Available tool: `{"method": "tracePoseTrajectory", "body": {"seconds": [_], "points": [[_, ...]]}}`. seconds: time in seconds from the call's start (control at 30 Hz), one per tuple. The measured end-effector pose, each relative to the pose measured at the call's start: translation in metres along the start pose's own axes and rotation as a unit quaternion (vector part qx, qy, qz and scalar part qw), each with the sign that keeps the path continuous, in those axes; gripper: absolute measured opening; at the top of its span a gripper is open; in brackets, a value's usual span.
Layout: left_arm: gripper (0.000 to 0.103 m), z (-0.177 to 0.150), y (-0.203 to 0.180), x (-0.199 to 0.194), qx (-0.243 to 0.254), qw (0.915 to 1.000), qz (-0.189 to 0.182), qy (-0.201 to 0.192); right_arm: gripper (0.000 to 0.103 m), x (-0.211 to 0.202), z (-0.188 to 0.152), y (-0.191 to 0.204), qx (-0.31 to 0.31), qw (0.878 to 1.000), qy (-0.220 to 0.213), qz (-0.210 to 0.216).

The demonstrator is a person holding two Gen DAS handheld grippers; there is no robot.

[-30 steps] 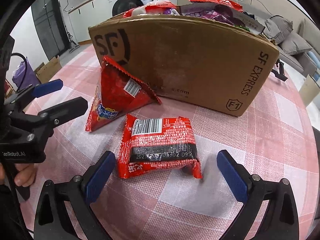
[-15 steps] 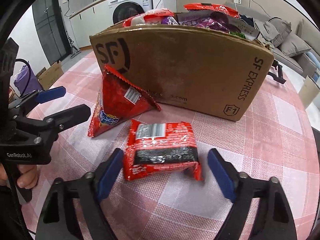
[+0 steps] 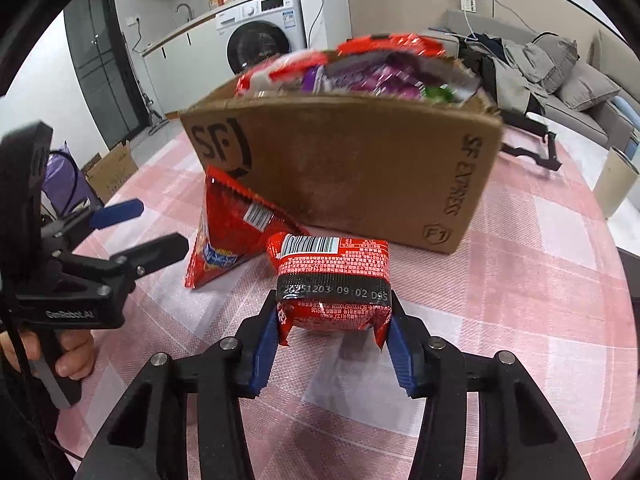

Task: Organize snacks
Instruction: 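Close the right gripper on the red rectangular biscuit pack, then grasp the red triangular chip bag with the left gripper while the right gripper holds the pack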

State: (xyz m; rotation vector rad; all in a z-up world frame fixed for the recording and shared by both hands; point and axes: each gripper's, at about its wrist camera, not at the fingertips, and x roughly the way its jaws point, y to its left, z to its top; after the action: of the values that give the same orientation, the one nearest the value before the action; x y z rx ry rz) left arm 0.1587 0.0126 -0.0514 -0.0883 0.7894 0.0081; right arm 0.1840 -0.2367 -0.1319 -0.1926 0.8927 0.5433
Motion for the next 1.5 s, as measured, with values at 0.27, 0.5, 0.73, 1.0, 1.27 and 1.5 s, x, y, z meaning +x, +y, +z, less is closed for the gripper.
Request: {"method": "tracePoseTrajectory", "body": {"seconds": [0.27, 0.5, 0.73, 1.0, 1.27, 1.5], "points": [[0.102, 0.001, -0.007, 0.003, 0.0, 0.9998, -0.018, 0.008, 0.05, -0.019, 0.004, -0.024, 0.029, 0.999, -0.018, -0.003], [0.102, 0.009, -0.017, 0.005, 0.001, 0.9998, -0.019, 0.005, 0.05, -0.026, 0.005, -0.031, 0.033, 0.999, -0.02, -0.005], [0.102, 0.013, -0.029, 0.007, 0.012, 0.9997, -0.02, 0.004, 0.05, -0.04, 0.006, -0.042, 0.046, 0.998, -0.034, -0.006], [0.102, 0.021, -0.042, 0.023, 0.03, 0.9993, -0.01, 0.02, 0.05, -0.041, 0.004, -0.04, 0.048, 0.998, -0.031, -0.004], [0.102, 0.029, -0.045, 0.045, 0.016, 0.9986, -0.021, 0.047, 0.05, -0.051, 0.004, -0.039, 0.049, 0.998, -0.039, -0.005], [0.081, 0.033, -0.045, 0.059, 0.01, 0.9976, -0.028, 0.062, 0.05, -0.056, 0.004, -0.043, 0.053, 0.998, -0.044, -0.006]]}}
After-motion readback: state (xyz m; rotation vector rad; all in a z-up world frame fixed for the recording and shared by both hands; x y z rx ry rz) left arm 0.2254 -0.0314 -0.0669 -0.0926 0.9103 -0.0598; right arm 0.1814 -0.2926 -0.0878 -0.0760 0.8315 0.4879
